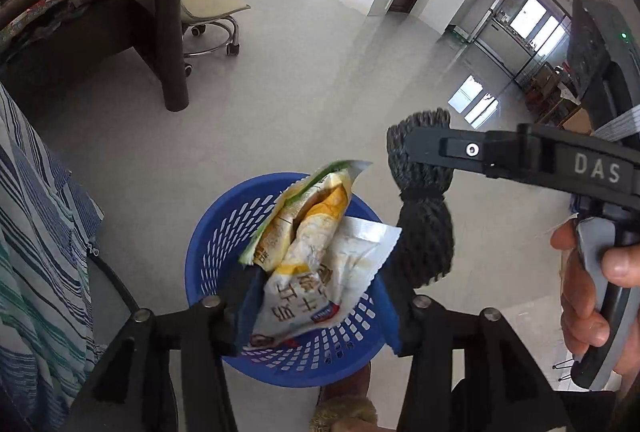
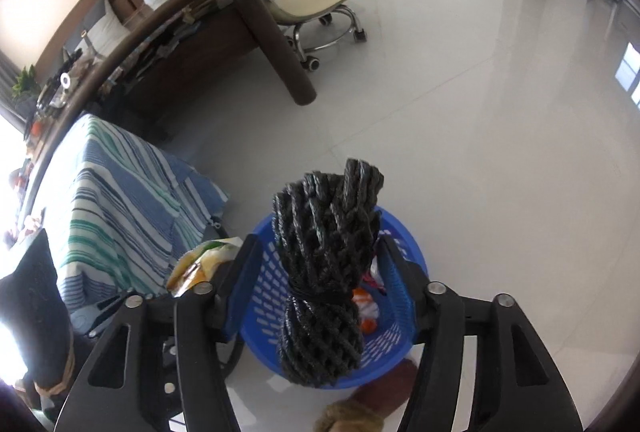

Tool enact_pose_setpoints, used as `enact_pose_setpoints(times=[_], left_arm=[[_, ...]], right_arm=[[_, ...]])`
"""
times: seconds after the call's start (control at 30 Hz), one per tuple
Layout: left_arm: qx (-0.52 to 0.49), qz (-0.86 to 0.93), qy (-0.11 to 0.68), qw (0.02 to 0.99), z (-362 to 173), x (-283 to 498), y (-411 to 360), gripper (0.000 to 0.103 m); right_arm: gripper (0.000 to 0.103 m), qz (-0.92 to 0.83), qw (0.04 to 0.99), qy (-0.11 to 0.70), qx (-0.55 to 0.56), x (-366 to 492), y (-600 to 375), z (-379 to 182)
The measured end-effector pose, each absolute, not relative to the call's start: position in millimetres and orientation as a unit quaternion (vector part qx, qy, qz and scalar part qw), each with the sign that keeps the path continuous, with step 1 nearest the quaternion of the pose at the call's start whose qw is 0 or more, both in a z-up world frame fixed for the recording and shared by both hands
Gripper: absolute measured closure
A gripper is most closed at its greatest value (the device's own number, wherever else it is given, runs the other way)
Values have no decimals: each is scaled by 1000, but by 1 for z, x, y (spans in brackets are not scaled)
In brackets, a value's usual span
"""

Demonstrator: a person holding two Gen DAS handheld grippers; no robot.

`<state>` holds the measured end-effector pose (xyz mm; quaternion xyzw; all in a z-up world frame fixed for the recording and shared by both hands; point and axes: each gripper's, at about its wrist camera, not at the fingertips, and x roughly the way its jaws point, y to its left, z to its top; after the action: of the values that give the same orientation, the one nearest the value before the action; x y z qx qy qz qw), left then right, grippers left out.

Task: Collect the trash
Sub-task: 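Open both tools to drop the snack bag and mesh net into the wastebasket, then return to the table and grasp the green cracker packet with the right tool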

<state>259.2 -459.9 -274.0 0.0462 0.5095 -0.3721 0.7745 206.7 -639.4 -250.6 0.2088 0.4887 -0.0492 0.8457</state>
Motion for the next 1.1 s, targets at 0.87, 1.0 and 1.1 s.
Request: enact_pose_setpoints(times=[0.87, 1.0, 1.1], left_arm=[[44, -166, 437, 883, -175, 181, -143, 31], [32, -113, 439, 891, -179, 186, -79, 31], [28, -82, 441, 893, -180, 197, -38, 31]], right_arm=[[3, 76, 952, 298, -9, 166, -406, -145], [3, 160, 929, 331, -41, 160, -328, -169], [3, 205, 913, 345, -71, 152, -279, -183]])
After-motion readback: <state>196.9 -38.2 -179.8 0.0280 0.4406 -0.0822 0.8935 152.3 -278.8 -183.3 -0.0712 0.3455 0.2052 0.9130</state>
